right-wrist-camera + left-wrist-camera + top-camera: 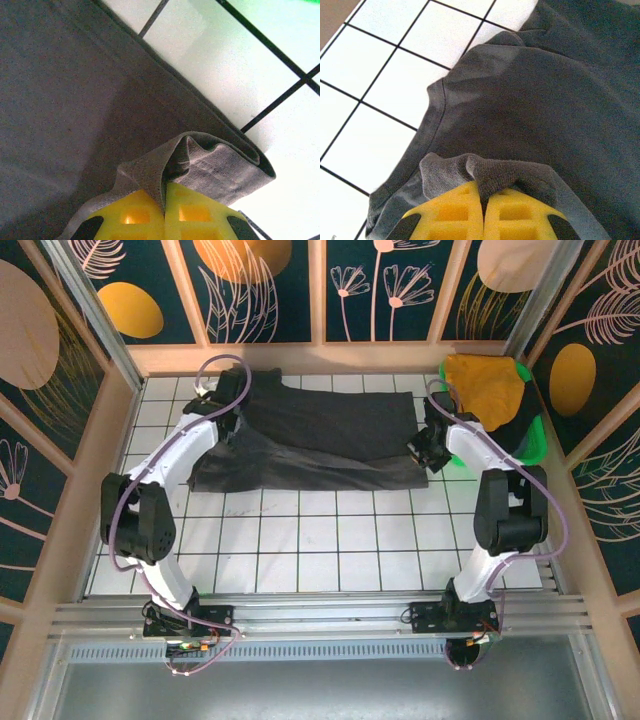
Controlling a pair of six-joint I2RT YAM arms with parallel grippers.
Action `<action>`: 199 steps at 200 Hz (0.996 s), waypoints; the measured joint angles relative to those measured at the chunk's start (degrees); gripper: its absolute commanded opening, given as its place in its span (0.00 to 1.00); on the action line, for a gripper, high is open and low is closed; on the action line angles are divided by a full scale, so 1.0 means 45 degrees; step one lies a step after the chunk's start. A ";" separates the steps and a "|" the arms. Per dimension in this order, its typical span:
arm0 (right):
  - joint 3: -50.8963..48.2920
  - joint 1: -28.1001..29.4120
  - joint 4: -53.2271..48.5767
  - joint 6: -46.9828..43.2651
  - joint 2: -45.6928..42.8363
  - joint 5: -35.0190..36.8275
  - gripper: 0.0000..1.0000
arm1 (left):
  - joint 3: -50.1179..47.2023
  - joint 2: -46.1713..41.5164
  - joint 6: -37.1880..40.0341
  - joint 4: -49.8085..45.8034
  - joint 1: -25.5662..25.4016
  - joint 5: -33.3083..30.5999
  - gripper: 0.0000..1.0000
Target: Fold and stack the t-shirts
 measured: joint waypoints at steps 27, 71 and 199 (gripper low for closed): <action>0.0160 -0.0092 0.0063 0.0146 0.0408 -0.0005 0.00 | 0.0078 0.0384 0.0233 0.0078 0.0107 -0.0209 0.00; 0.1117 -0.0121 0.0209 0.0141 0.1185 0.0005 0.00 | 0.0034 0.0442 0.0277 0.0097 0.0306 -0.0617 0.00; 0.2686 -0.0636 0.1180 -0.2535 0.2157 -0.0505 0.75 | -0.0607 0.0748 0.0044 0.0350 0.1710 0.0845 0.63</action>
